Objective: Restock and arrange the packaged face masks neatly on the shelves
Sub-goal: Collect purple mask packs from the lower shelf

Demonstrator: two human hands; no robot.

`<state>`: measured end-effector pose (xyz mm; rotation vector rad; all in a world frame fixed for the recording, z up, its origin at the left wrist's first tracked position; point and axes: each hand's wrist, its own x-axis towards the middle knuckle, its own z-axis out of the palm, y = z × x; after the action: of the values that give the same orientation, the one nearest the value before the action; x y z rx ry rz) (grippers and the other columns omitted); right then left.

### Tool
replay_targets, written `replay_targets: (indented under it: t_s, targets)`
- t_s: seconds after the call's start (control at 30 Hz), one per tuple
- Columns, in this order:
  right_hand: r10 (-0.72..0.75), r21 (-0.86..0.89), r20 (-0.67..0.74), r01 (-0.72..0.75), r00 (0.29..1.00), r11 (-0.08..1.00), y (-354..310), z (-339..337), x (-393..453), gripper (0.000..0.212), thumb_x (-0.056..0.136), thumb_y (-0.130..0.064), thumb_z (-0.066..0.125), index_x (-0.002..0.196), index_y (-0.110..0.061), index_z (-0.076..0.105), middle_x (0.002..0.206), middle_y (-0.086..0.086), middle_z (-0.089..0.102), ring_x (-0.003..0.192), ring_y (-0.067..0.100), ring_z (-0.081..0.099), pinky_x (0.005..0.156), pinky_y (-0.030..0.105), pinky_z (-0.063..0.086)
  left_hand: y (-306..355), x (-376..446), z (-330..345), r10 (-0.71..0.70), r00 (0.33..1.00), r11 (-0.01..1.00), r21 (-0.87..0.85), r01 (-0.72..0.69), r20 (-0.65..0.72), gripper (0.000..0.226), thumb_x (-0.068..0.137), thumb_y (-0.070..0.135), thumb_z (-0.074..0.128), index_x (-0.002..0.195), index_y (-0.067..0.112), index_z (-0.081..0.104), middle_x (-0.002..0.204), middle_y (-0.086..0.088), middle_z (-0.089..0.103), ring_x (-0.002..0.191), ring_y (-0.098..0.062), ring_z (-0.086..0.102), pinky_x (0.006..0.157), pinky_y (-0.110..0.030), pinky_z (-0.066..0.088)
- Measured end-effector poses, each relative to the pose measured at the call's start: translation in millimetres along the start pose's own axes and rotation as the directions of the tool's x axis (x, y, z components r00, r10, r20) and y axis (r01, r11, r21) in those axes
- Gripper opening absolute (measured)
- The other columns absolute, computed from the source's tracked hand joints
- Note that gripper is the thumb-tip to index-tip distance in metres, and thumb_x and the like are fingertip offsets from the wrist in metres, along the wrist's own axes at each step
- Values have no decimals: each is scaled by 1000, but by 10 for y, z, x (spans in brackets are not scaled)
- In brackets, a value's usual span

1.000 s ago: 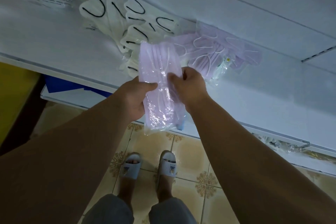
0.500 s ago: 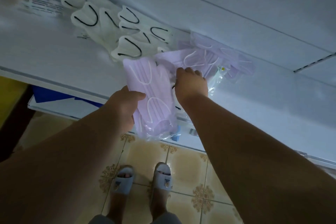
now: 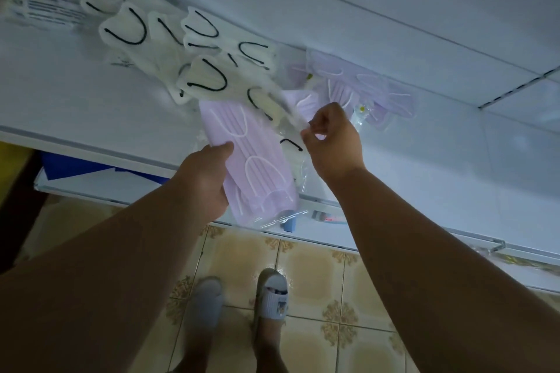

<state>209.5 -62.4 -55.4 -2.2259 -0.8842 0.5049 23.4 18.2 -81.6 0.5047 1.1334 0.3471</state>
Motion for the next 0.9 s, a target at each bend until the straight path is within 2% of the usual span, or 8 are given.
replay_targets:
  t_s: [0.1, 0.17, 0.33, 0.5, 0.6, 0.73, 0.83, 0.9]
  targets:
    - [60, 152, 179, -88, 982, 984, -5, -43, -67, 45, 82, -9, 76, 118, -33, 63, 78, -7, 64, 61, 2, 56, 59, 7, 42, 62, -39, 110, -18, 999, 999, -40, 20, 47, 32, 102, 42, 52, 119, 18, 65, 113, -4, 74, 105, -24, 69, 92, -43, 53]
    - [116, 263, 229, -176, 966, 949, -18, -65, -61, 26, 78, -10, 83, 97, -26, 75, 72, -6, 66, 59, 2, 55, 60, 10, 43, 90, -53, 116, -24, 998, 999, -28, 26, 58, 37, 102, 44, 51, 126, 18, 64, 118, -4, 73, 110, -26, 68, 94, -44, 52]
    - [271, 311, 104, -290, 957, 905, -84, -66, 109, 18, 90, -14, 63, 73, -21, 58, 65, -6, 55, 59, 14, 51, 50, 22, 38, 118, -63, -87, 57, 997, 998, 11, -56, -44, 52, 86, 23, 69, 136, 14, 59, 130, -10, 65, 122, -34, 61, 111, -49, 42]
    - [208, 485, 156, -259, 966, 835, -224, -75, 55, 24, 86, 1, 55, 75, -21, 57, 78, 7, 57, 71, 21, 51, 63, 30, 40, 219, -103, -98, 152, 966, 988, 40, -147, -207, 31, 98, 20, 61, 128, 11, 63, 119, -8, 68, 94, -22, 66, 90, -38, 52]
    - [-167, 316, 342, 54, 925, 947, -273, 28, -109, 31, 80, 16, 55, 84, -12, 66, 103, 12, 68, 93, 23, 63, 78, 19, 48, 210, -103, -73, 125, 990, 990, -57, -129, -63, 37, 100, 34, 58, 129, 12, 63, 125, -9, 69, 110, -26, 68, 105, -48, 48]
    - [-318, 16, 443, 348, 838, 938, -227, 150, -198, 51, 83, 19, 43, 111, -12, 73, 141, 7, 55, 129, 5, 45, 101, 10, 34, 193, -93, 24, 89, 992, 995, 36, -93, 91, 45, 94, 47, 61, 125, 15, 63, 107, -7, 72, 95, -24, 71, 86, -41, 56]
    - [-185, -193, 148, 212, 972, 958, -59, 164, -77, 49, 89, 1, 49, 130, -23, 64, 153, 8, 41, 141, 25, 37, 115, 35, 33, 138, -19, -48, 135, 990, 984, 127, -129, -40, 58, 64, 23, 81, 119, 13, 68, 115, -22, 69, 108, -42, 66, 96, -58, 52]
    - [17, -390, 13, -10, 1000, 921, 61, 116, 36, 43, 96, -25, 54, 139, -30, 52, 160, 10, 28, 146, 31, 28, 116, 43, 31, 155, -29, -130, 177, 978, 976, 151, -160, -107, 45, 68, 16, 81, 112, 15, 69, 98, -18, 72, 94, -36, 70, 88, -46, 56]
